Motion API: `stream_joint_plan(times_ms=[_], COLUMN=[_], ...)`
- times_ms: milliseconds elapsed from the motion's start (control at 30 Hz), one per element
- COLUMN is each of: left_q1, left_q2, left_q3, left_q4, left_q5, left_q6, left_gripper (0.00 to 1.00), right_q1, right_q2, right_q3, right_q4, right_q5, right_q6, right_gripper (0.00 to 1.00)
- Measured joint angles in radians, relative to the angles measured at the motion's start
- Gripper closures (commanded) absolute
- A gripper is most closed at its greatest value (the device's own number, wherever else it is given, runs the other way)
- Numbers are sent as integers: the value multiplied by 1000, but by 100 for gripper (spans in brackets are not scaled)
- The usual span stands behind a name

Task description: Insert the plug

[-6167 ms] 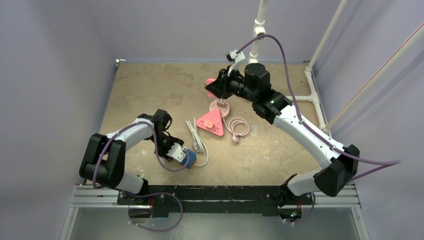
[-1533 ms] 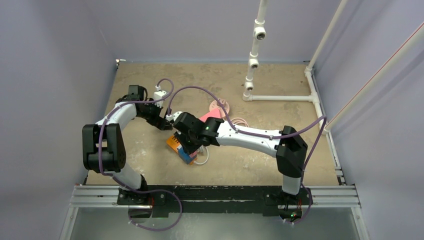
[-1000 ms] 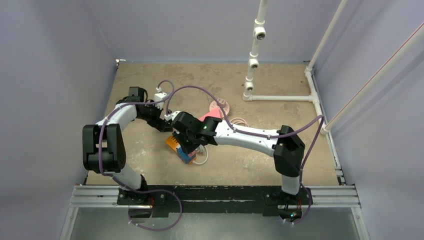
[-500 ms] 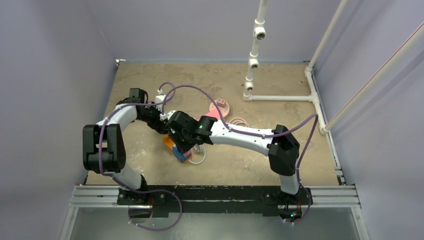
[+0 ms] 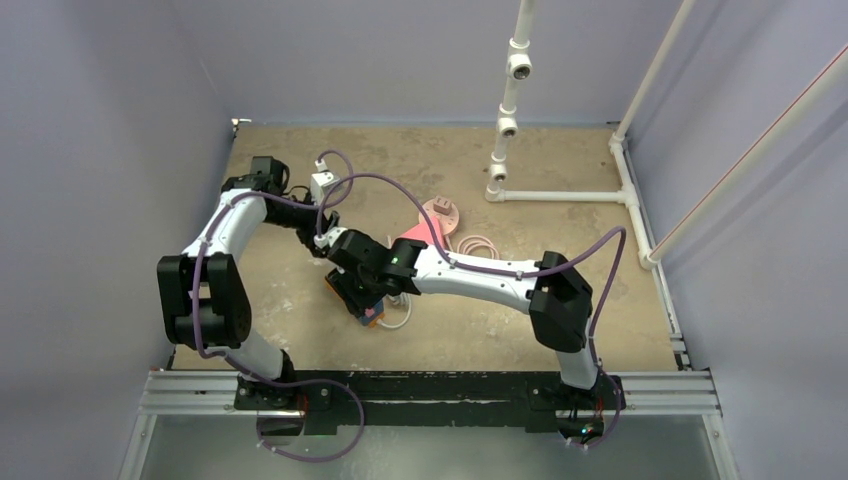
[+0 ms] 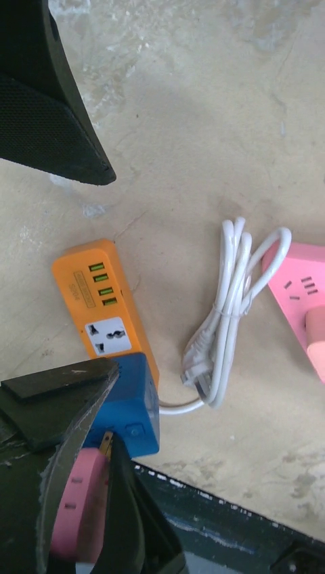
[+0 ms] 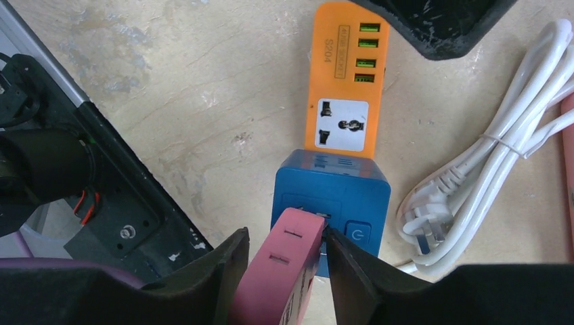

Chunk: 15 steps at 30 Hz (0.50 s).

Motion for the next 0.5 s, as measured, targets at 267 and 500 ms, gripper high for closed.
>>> stream_joint_plan(times_ms=[267, 500], left_q1=[0, 0], left_q2=[0, 0], left_q3=[2, -13], left_q4=[-72, -76], left_q5=[53, 68], left_q6=[42, 42], left_gripper=[1, 1], right_q1=[5, 5], right_q2=[0, -15], right_q3=[0, 0], right_q4=[0, -4], right_q5=[18, 18], right_q6=[3, 16], right_gripper=[50, 49])
